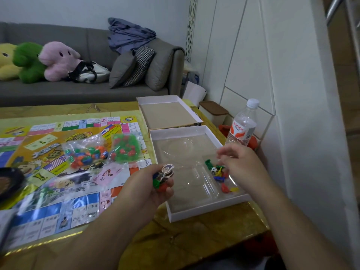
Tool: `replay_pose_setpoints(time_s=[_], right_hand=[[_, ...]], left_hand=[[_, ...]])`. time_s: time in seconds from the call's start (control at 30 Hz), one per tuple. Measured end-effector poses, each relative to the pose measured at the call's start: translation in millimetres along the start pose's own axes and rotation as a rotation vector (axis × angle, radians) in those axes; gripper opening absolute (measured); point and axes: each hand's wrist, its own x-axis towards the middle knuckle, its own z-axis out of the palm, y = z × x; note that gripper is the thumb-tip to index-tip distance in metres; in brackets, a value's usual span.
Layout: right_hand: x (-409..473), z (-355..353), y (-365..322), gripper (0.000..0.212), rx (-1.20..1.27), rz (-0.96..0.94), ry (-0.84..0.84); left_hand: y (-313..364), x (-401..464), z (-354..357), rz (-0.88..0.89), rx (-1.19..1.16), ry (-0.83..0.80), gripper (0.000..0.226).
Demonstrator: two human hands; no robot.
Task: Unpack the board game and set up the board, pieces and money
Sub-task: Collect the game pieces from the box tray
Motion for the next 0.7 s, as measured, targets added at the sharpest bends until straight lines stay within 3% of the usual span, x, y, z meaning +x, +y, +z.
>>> replay_pose_setpoints(time_s=[0.07, 0.2, 0.33, 0.43, 0.53, 0.7], right_hand=[[14.3, -3.6, 22.6, 0.022, -0.13, 0.071, 0.058], [20.5, 3.8, 41.5, 0.025, -0.27, 0.116, -0.029], [-1.1, 20.9, 6.3, 0.016, -0.136, -0.041, 0.023], [-33.4, 52.5, -32.0, 0.014, 0.165, -0.122, -0.231], [-59.8, 95.3, -53.0, 0.021, 0.246, -0.074, -0.514], [-77.6, 140.2, -70.5, 0.006, 0.275, -0.119, -0.52]], left_hand=[[-0.1, -0.7, -6.6, 0.013, 0.041, -0.01, 0.024], [-0.3, -5.5, -18.3, 0.046, 0.142, 0.053, 0.022], [2.3, -11.5, -36.5, 0.056, 0.175, 0.065, 0.027], [8.7, -18.2, -51.2, 0.117, 0.229, 0.05, 0.024], [13.7, -26.2, -65.3, 0.203, 0.349, 0.069, 0.02], [26.9, -43.0, -91.7, 0.267, 0.405, 0.086, 0.014]])
